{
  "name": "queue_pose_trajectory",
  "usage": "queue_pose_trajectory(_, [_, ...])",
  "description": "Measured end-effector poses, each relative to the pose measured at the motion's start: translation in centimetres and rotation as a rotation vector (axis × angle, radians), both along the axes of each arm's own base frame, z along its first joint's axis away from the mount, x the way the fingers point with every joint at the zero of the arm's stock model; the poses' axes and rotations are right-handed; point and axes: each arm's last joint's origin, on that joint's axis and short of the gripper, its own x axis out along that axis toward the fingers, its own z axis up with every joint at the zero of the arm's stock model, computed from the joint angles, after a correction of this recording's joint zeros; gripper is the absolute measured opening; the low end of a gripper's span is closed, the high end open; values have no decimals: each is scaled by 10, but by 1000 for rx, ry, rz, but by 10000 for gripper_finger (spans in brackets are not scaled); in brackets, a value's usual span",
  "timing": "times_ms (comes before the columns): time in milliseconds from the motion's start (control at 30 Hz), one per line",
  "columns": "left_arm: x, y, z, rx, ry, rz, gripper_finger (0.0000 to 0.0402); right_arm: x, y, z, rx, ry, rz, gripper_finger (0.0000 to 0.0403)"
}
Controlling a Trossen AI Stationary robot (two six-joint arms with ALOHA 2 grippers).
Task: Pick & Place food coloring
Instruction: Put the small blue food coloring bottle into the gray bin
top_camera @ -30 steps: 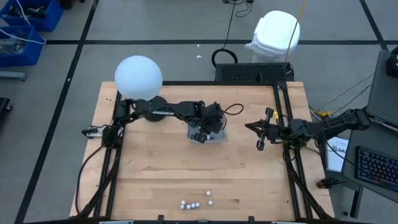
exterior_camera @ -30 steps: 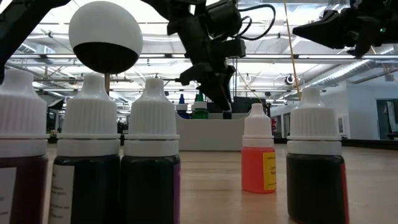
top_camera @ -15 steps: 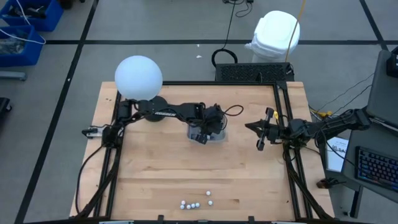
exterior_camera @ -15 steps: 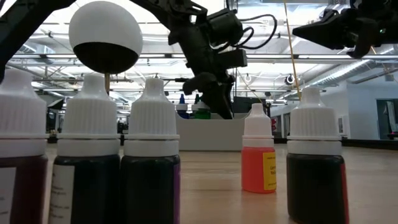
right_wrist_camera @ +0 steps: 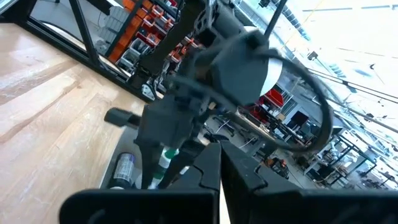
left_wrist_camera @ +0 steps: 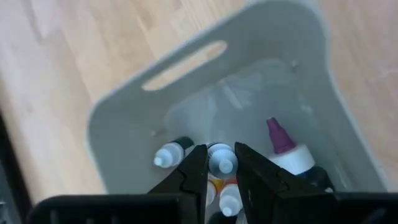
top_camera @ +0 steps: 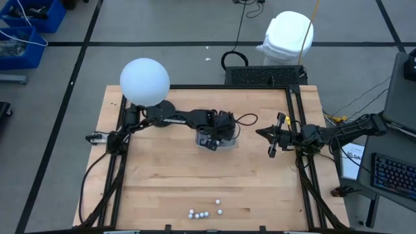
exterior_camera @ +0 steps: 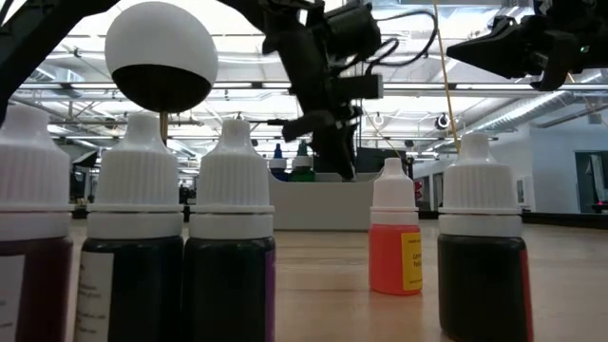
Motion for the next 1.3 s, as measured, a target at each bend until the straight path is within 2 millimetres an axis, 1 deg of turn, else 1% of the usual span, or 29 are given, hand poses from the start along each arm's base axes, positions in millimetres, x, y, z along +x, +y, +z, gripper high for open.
queue_pose_trajectory(200, [2,-15,22,64,17,17,71,0,0,0,-1,3,0,0])
queue_pose_trajectory(367, [5,-21,38,23,-14,-85,72,0,0,0,-1,3,0,0])
queue_pose_trajectory(467, [7,-19,43,34,-39,-157,72,0,0,0,-5,4,0,0])
queue_pose_trajectory(533, [8,-16,44,44,-39,-173,72,0,0,0,-5,2,0,0])
queue_pose_trajectory(700, [7,0,45,-14,-56,-182,72,0,0,1,-4,-7,0,0])
queue_pose_trajectory(833, [9,12,36,-26,-42,-167,72,0,0,2,-5,-14,-1,0])
queue_pose_trajectory(967, [12,19,18,-60,2,-156,72,0,0,1,-7,-14,0,0])
queue_pose_trajectory(1100, [15,19,2,-69,42,-153,72,0,0,1,-7,-13,-1,0])
queue_pose_trajectory(1300, [18,18,-6,-48,61,-133,72,0,0,1,-8,-8,-2,0])
